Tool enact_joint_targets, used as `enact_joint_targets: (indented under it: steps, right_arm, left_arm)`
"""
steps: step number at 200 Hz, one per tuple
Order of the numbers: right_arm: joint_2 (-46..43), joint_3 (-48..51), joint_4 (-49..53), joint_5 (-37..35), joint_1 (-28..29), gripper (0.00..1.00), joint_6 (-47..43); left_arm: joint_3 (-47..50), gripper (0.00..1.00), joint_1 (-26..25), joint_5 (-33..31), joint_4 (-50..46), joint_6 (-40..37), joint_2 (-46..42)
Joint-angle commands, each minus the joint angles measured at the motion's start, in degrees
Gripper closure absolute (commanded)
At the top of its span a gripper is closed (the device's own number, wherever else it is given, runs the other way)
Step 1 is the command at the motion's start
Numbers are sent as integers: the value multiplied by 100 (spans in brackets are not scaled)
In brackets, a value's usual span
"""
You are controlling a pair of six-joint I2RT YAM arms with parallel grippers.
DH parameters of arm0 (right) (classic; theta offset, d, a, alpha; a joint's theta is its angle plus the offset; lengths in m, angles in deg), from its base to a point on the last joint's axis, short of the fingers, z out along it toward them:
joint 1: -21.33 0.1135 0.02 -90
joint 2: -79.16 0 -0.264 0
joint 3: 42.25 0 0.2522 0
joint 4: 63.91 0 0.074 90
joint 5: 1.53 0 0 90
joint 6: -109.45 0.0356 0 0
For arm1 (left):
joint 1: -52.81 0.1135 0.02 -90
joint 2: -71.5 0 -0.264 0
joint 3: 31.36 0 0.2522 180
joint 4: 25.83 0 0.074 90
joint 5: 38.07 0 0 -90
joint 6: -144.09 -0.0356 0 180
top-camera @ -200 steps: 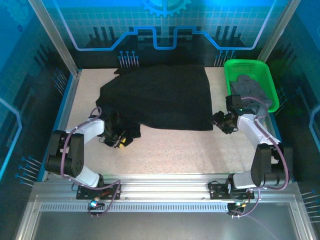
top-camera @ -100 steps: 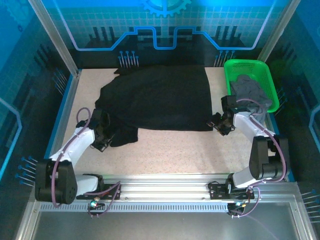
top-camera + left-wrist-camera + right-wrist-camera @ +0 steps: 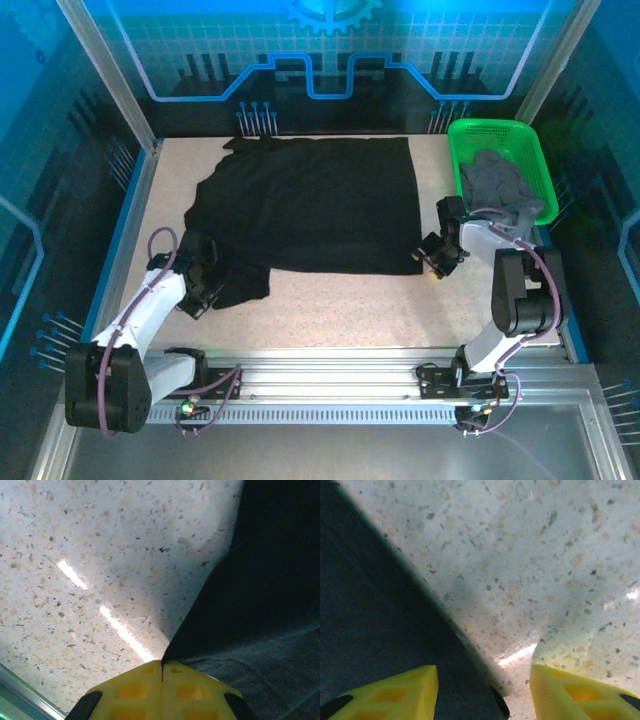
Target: Fold and stack the t-shirts
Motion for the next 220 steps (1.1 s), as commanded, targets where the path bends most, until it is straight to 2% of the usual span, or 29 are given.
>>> enact_joint_targets:
  steps: [1, 55, 72, 87, 99, 110, 124, 188, 220]
  right_arm:
    - [-332, 388, -21, 234, 93, 47, 379]
    - [-344, 464, -65, 275, 304, 49, 548]
    - [-210, 471, -157, 326, 333, 53, 630]
    - [-36, 463, -283, 354, 344, 64, 722]
    - [68, 404, -271, 302, 344, 76, 756]
    - [68, 275, -26, 52, 343, 89, 716]
    - [-68, 181, 314, -339, 336, 100, 620]
    - [-1302, 523, 1378, -1144, 139, 100, -46]
    - [-1588, 781, 1392, -1019, 138, 100, -209]
  left_arm:
    - [89, 100, 48, 85, -335, -59, -183]
    - [165, 100, 40, 300, -561, 26, -416]
    - [207, 100, 31, 430, -598, 111, -466]
    - [262, 100, 30, 601, -618, 203, -529]
    - [285, 100, 22, 735, -663, 267, -582]
    - [274, 100, 6, 802, -802, 331, -639]
    - [265, 100, -21, 831, -1044, 439, -776]
    - [296, 100, -333, 1165, -2036, 1344, -1935]
    - [506, 100, -763, 1318, -1933, 1841, -2141]
